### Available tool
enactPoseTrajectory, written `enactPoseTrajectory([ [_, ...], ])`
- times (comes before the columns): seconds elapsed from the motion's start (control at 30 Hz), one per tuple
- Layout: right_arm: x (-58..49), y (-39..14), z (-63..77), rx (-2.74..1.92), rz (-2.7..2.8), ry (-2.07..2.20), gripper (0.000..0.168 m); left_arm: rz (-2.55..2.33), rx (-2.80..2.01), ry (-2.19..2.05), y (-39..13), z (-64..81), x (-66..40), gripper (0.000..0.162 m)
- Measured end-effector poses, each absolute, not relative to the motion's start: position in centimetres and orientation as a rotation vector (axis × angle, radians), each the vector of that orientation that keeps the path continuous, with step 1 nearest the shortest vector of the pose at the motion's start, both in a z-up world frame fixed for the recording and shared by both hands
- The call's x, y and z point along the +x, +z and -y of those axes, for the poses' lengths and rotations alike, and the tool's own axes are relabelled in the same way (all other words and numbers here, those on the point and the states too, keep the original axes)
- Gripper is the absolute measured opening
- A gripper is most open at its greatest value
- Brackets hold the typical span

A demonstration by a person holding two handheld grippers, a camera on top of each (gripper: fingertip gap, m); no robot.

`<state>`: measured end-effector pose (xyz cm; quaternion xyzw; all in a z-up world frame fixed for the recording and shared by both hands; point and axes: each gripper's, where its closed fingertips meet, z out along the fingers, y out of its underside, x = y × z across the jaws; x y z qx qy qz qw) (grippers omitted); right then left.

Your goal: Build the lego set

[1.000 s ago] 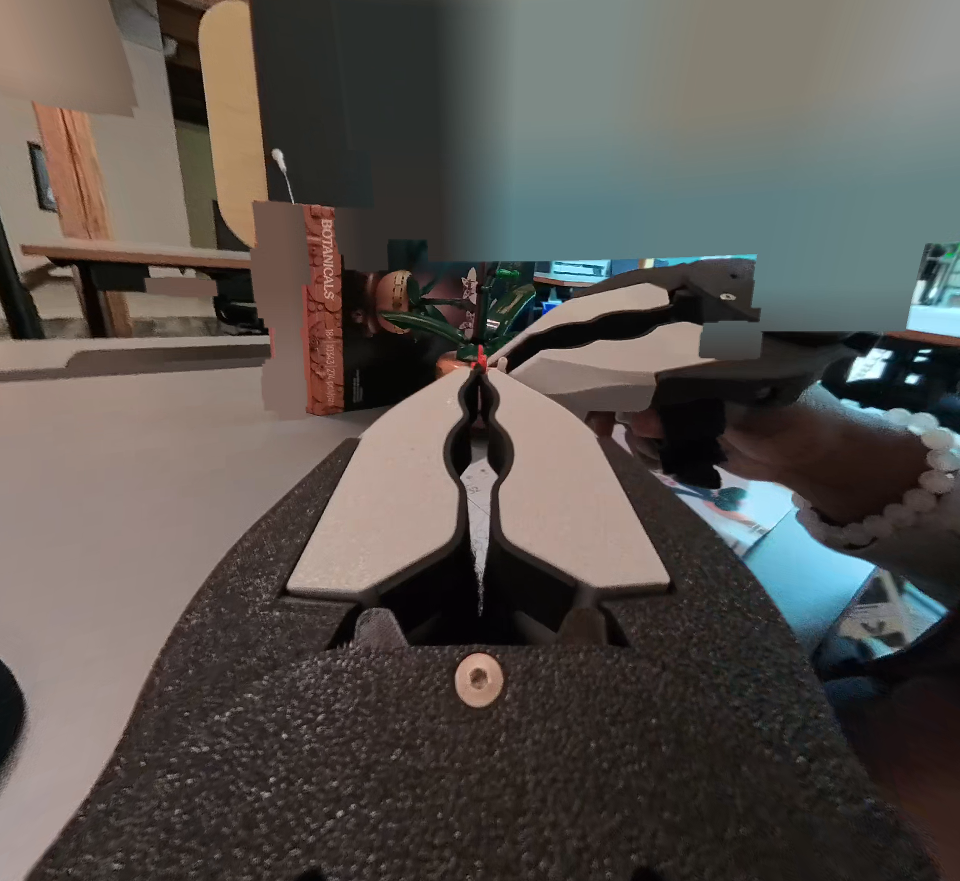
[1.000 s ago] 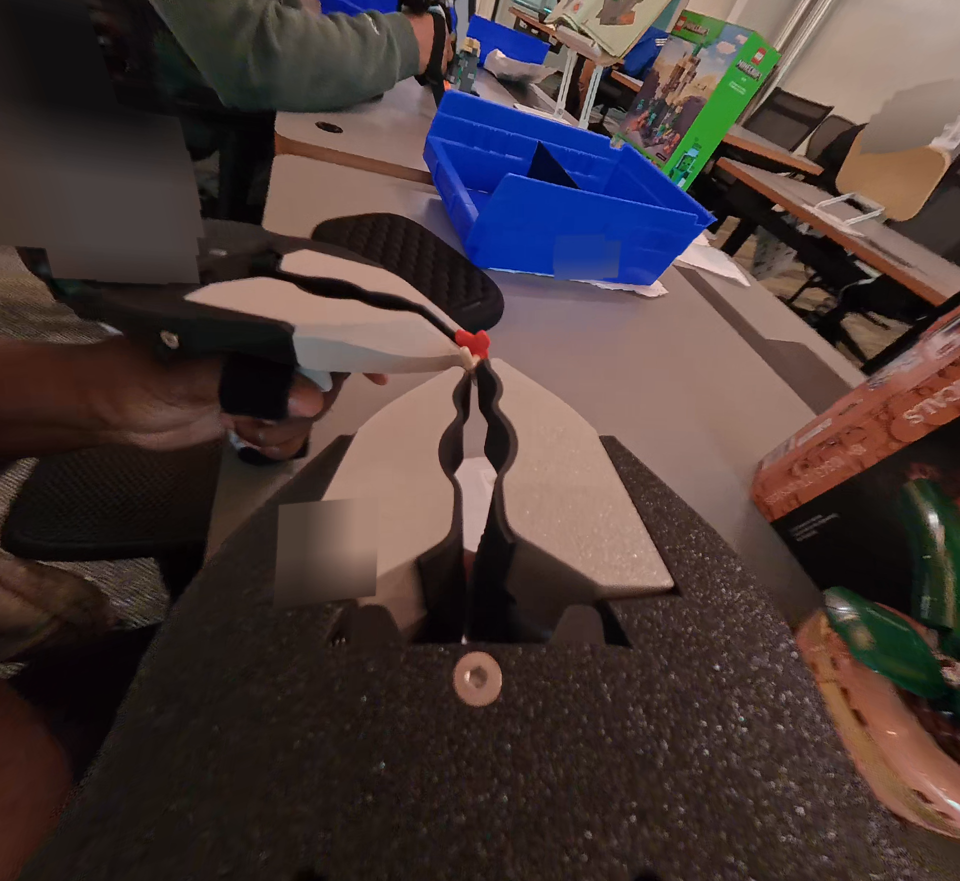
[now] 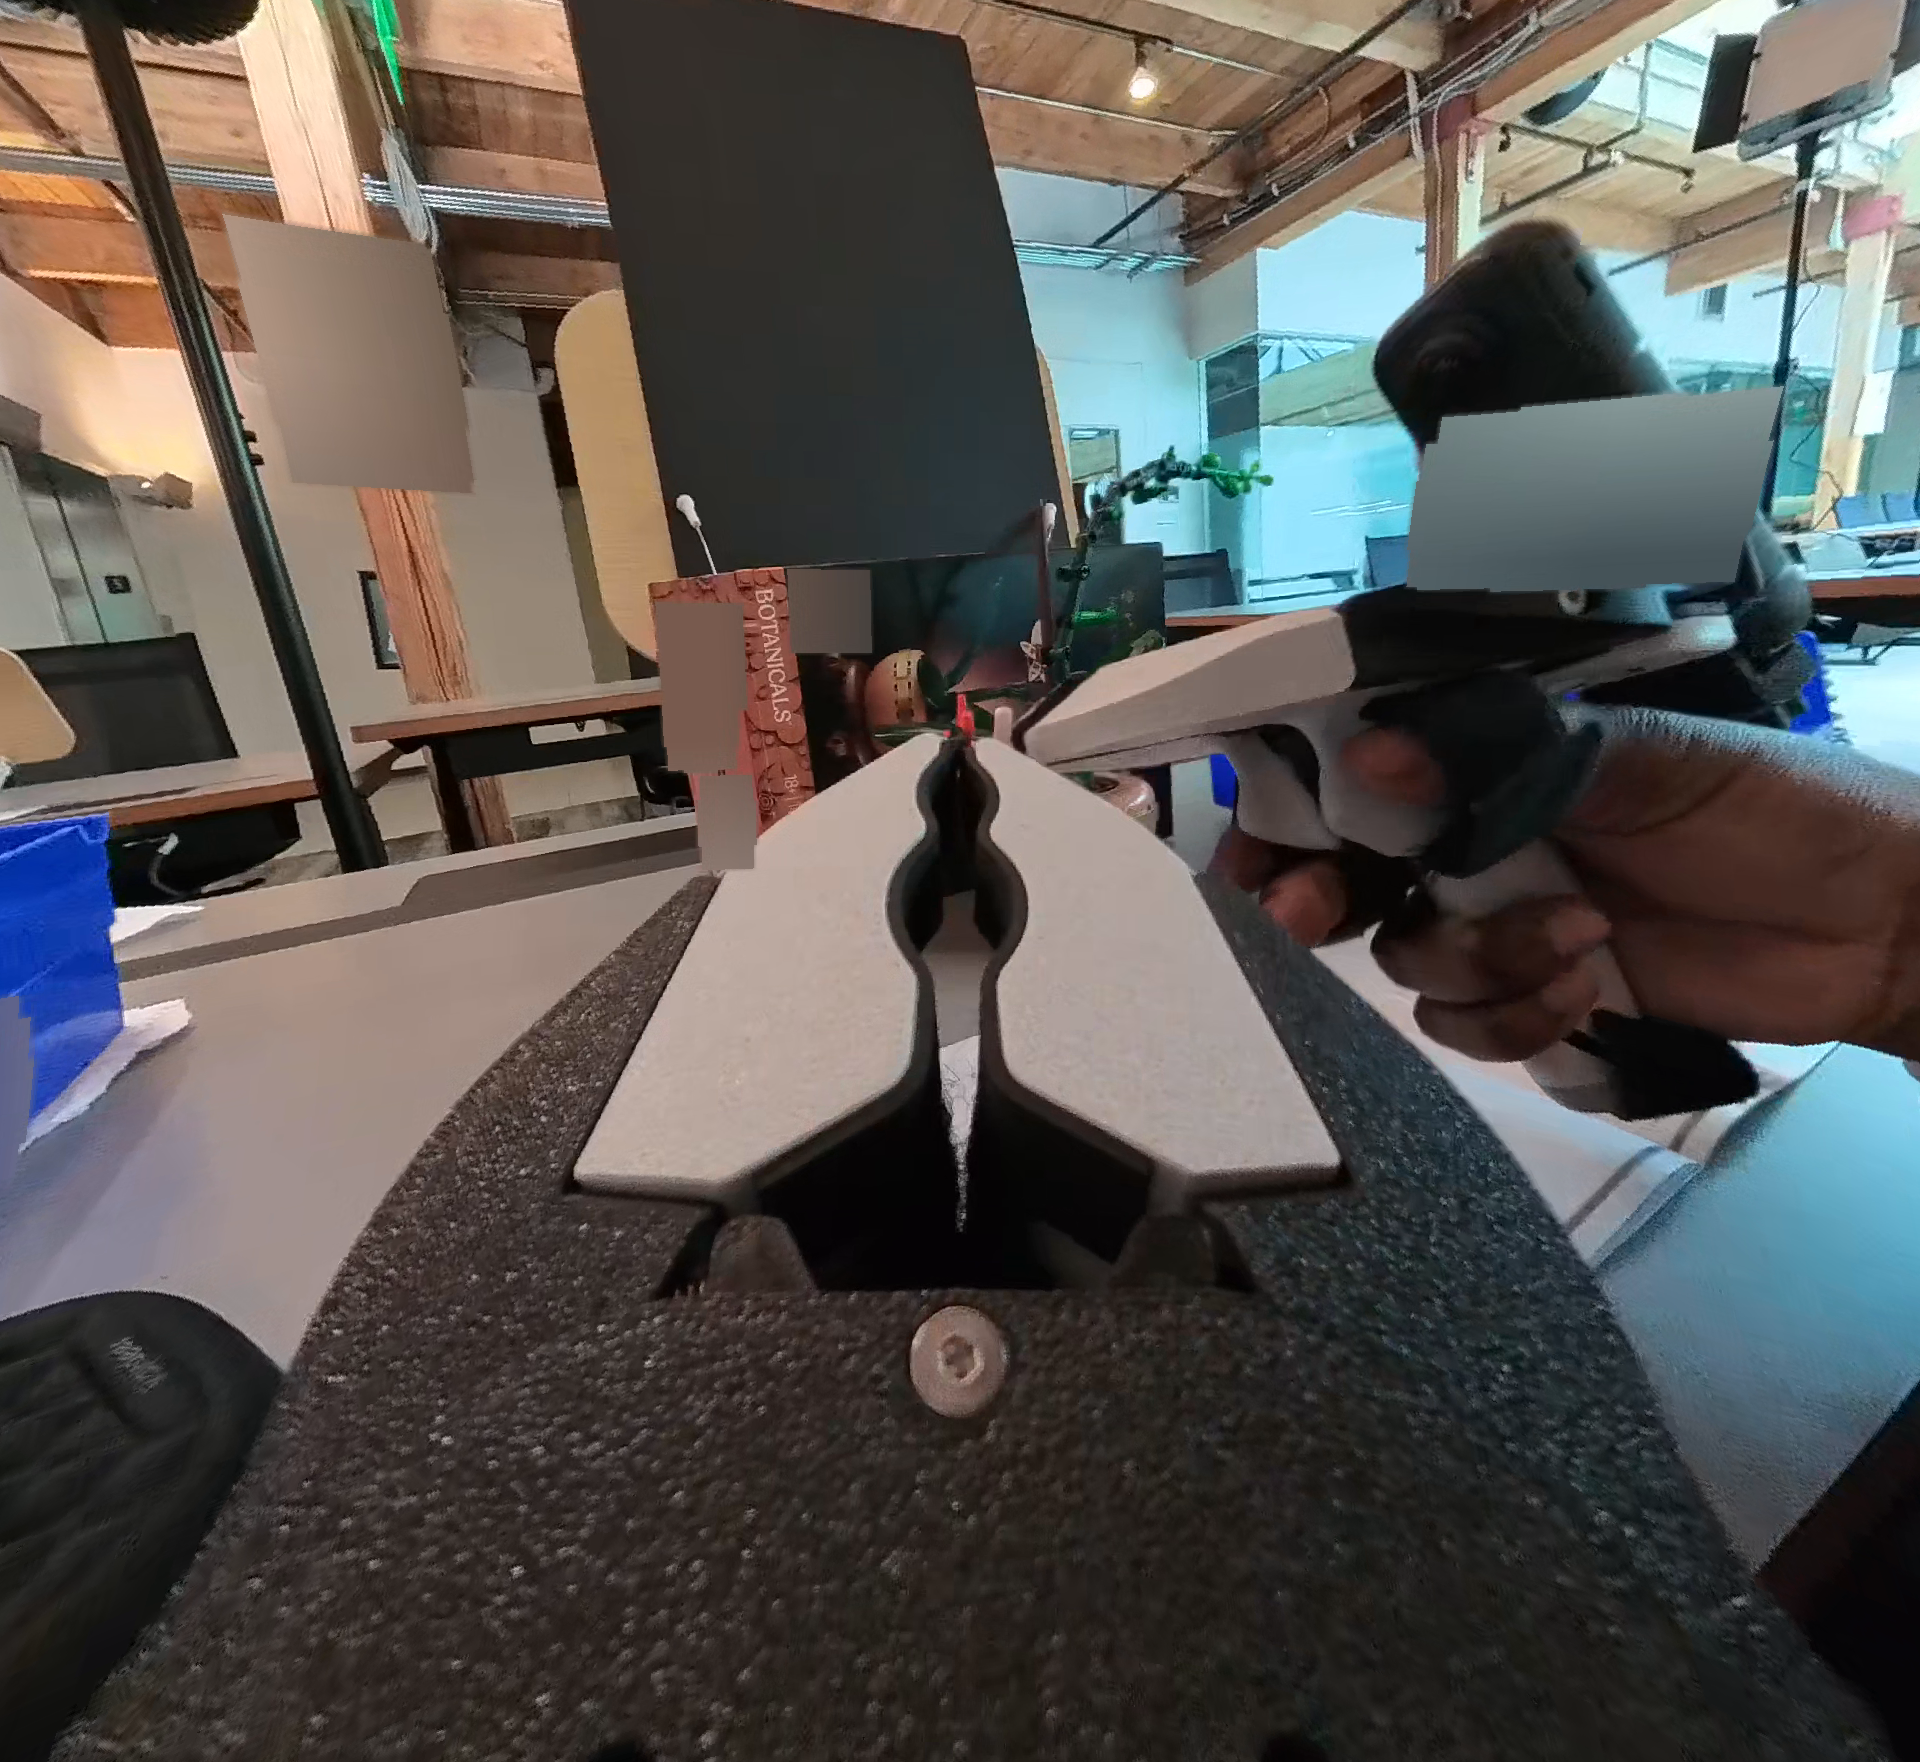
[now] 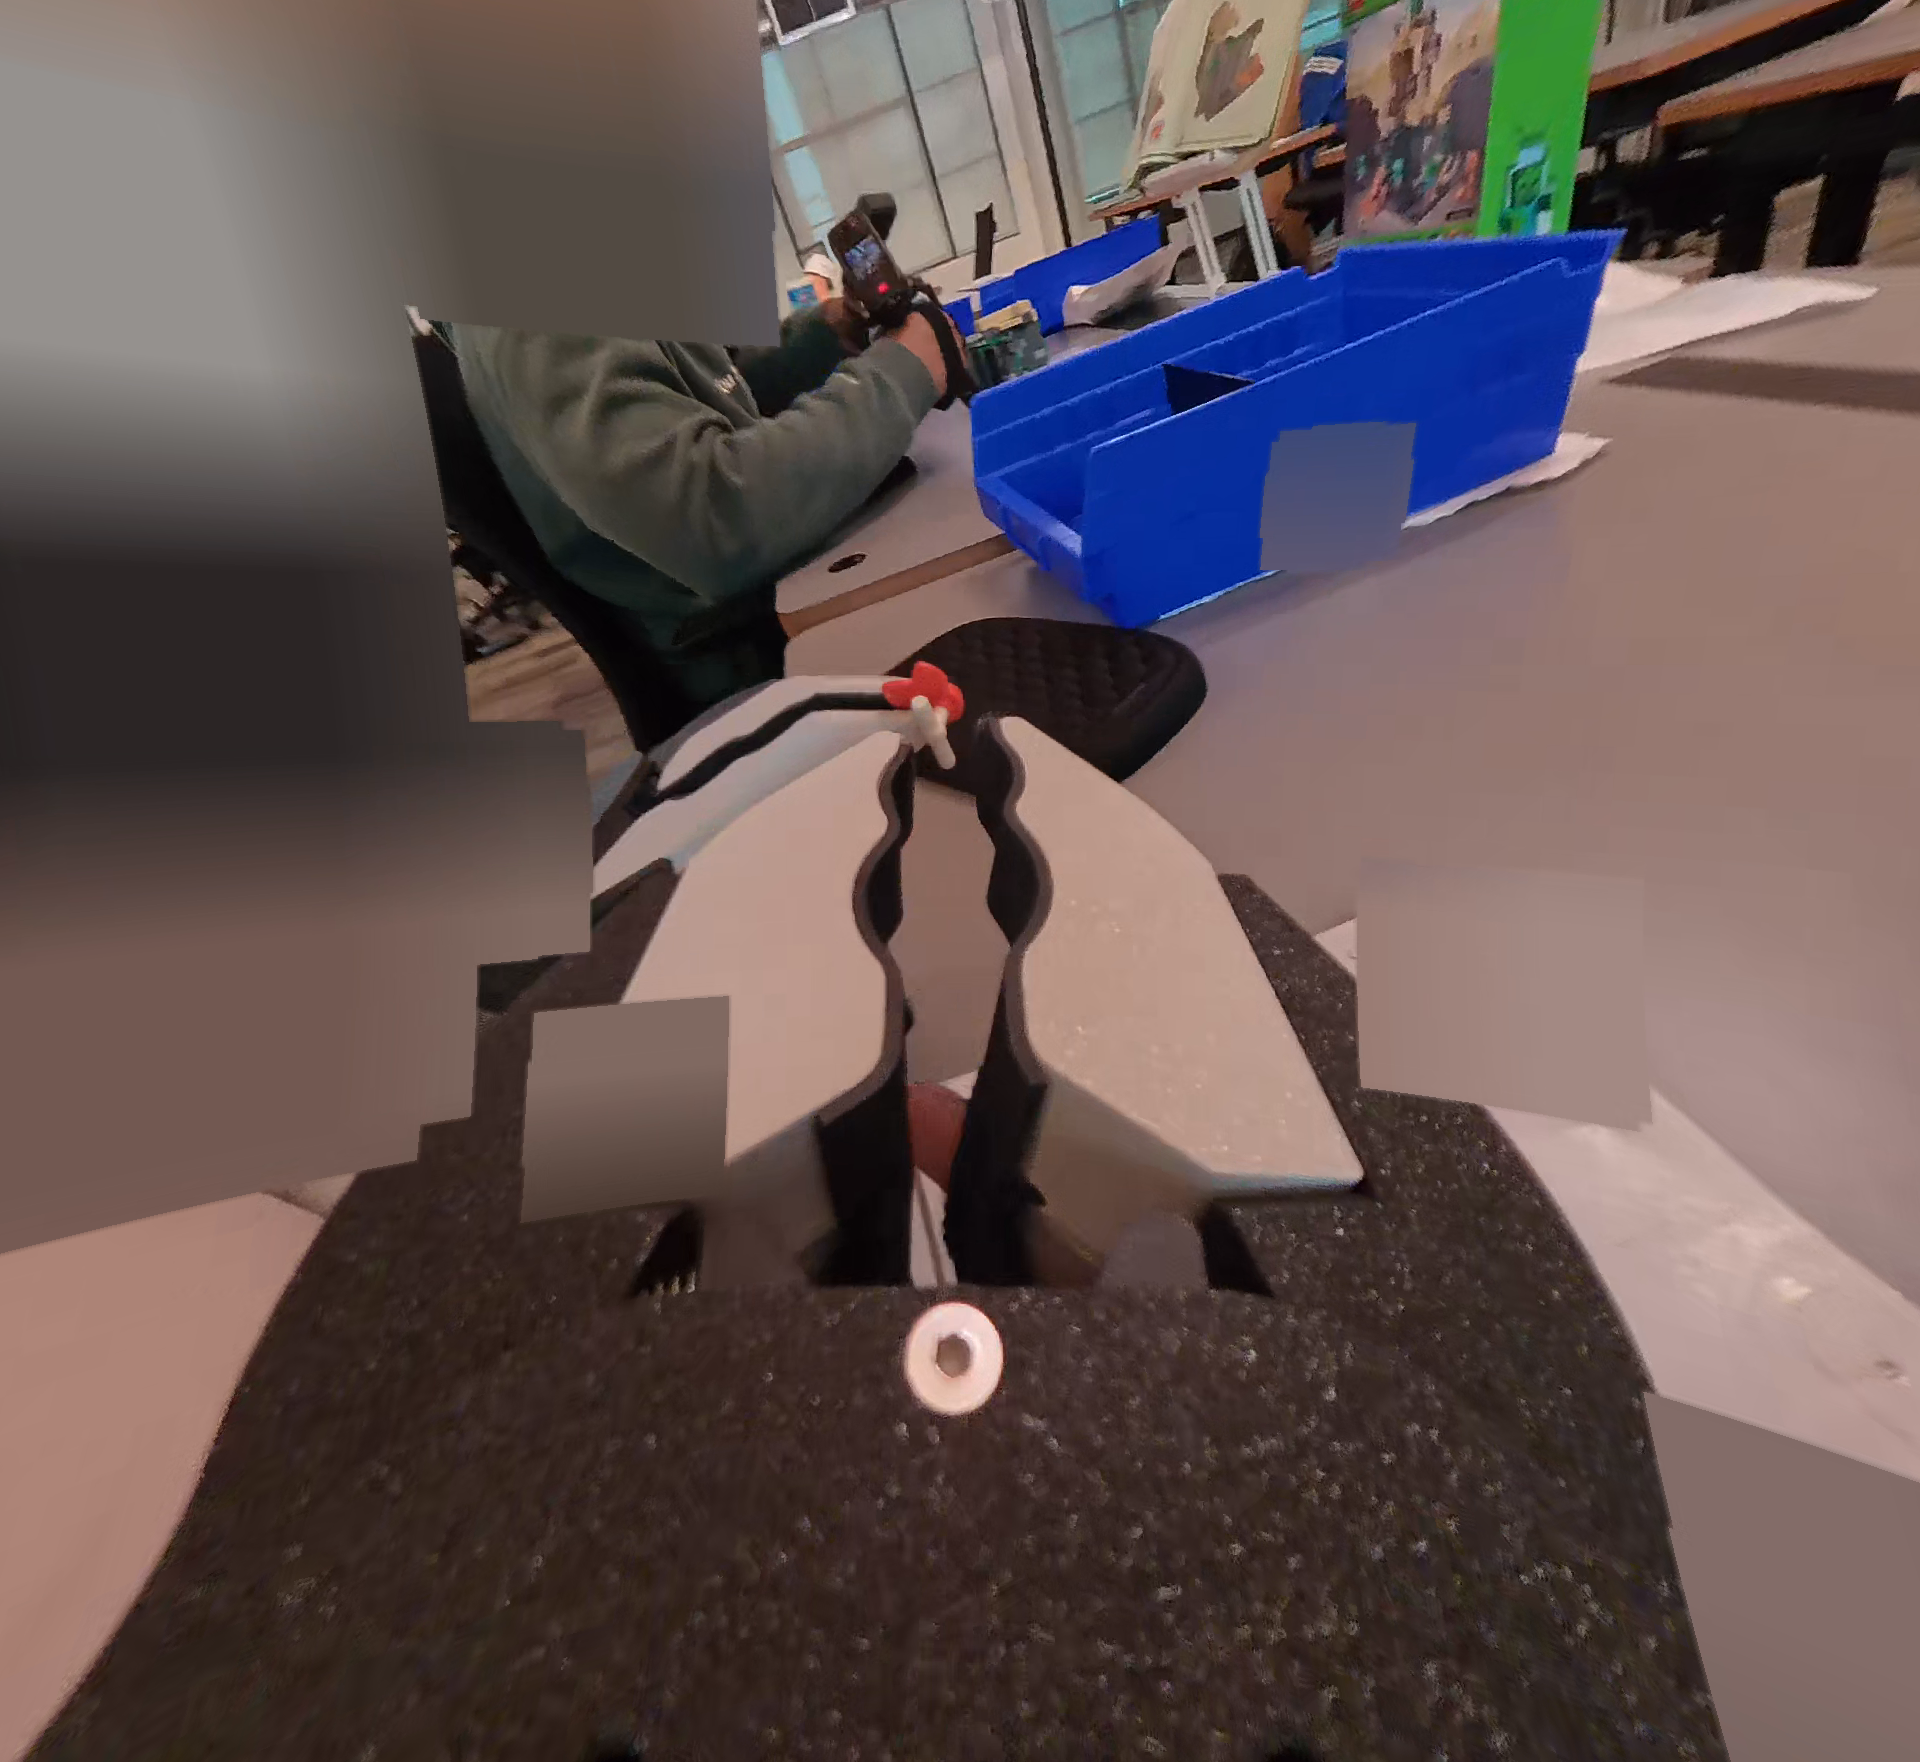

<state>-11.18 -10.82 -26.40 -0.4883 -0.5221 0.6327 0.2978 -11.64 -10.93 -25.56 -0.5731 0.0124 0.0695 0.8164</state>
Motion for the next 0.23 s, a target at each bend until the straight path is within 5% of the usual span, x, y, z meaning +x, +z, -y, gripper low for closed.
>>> enactPoseTrajectory([
  [0.03, -11.23, -26.44, 10.86, -1.282, 1.396, 1.651, 0.012, -0.028, -1.218, 0.149, -25.52, 10.91, -11.52, 0.0],
  [0.23, -11.11, -26.23, 11.05, -1.235, 1.408, 1.594, 0.003, -0.046, -1.209, 0.139, -25.54, 10.88, -11.14, 0.0],
])
